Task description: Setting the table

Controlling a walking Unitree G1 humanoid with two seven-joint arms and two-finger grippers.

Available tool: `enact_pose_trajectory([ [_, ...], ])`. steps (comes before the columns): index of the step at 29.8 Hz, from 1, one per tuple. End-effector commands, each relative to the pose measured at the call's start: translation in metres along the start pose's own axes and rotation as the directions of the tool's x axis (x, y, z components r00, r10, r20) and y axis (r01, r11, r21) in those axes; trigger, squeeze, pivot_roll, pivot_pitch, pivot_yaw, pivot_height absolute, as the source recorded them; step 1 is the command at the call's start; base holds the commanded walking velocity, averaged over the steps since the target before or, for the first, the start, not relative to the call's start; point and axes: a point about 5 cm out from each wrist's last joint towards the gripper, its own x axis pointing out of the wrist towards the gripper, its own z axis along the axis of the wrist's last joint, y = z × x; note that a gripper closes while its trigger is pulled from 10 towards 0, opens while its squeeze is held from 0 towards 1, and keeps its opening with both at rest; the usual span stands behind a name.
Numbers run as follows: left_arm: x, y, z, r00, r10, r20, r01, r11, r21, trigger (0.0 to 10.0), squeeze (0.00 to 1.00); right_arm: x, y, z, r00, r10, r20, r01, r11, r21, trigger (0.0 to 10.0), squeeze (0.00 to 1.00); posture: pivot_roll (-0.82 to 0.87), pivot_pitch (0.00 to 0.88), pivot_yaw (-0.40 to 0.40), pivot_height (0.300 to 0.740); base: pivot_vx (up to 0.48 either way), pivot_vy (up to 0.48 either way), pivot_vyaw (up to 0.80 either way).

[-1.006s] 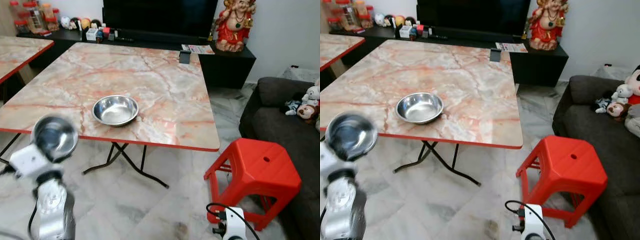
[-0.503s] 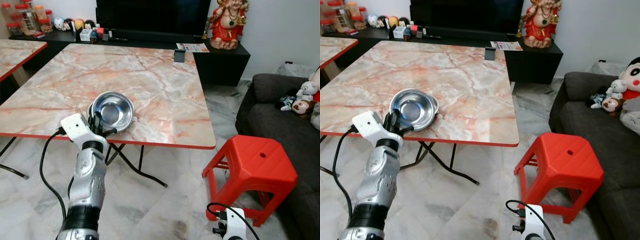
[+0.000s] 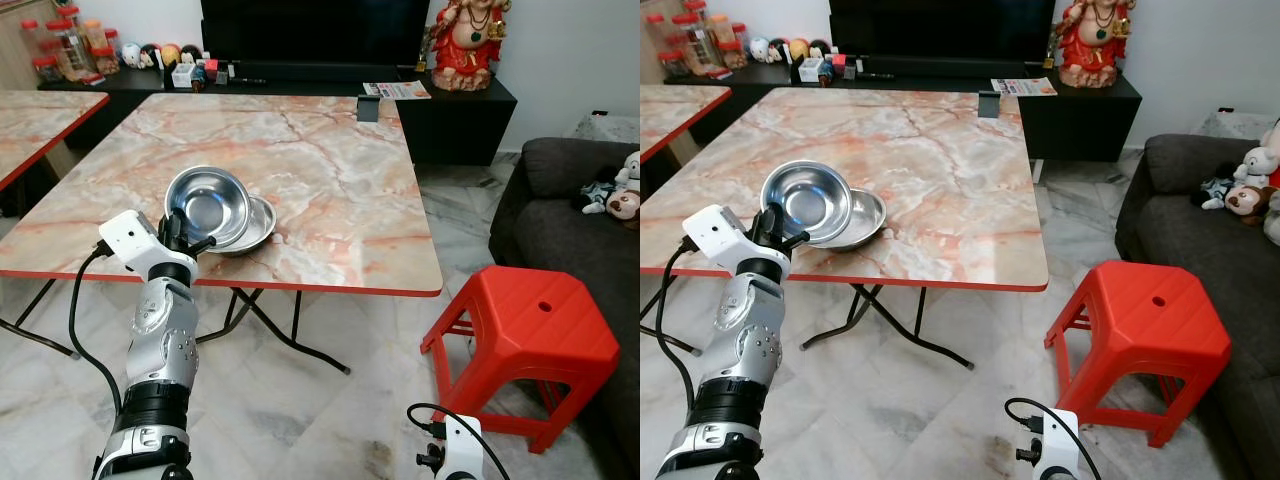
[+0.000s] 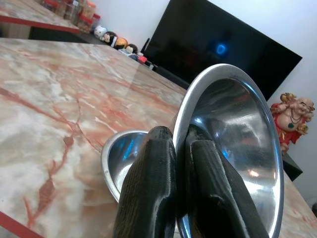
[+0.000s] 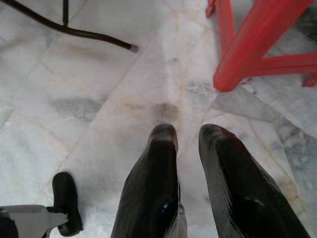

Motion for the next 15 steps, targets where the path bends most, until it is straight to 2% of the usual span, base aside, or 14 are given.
enact_pose_trajectory([
  [1, 0.0047, -0.0056, 0.0057, 1.0, -0.007, 0.029, 0.008, 1.0, -0.003, 10.0, 0.0, 0.0005, -0.0023, 0.0032, 1.0, -0.012, 0.012, 0.012, 1.0, 0.006, 10.0, 0.0, 0.03, 0.0, 0.004, 0.74, 0.247, 0.0, 0.0],
  [15, 0.0066, -0.0042, 0.0068, 0.999, 0.017, 0.047, -0.016, 1.0, -0.01, 10.0, 0.0, 0.0008, -0.0046, 0.0045, 1.0, -0.016, 0.013, 0.017, 1.0, -0.017, 10.0, 0.0, 0.03, 0.0, -0.016, 0.74, 0.287, 0.0, 0.0],
])
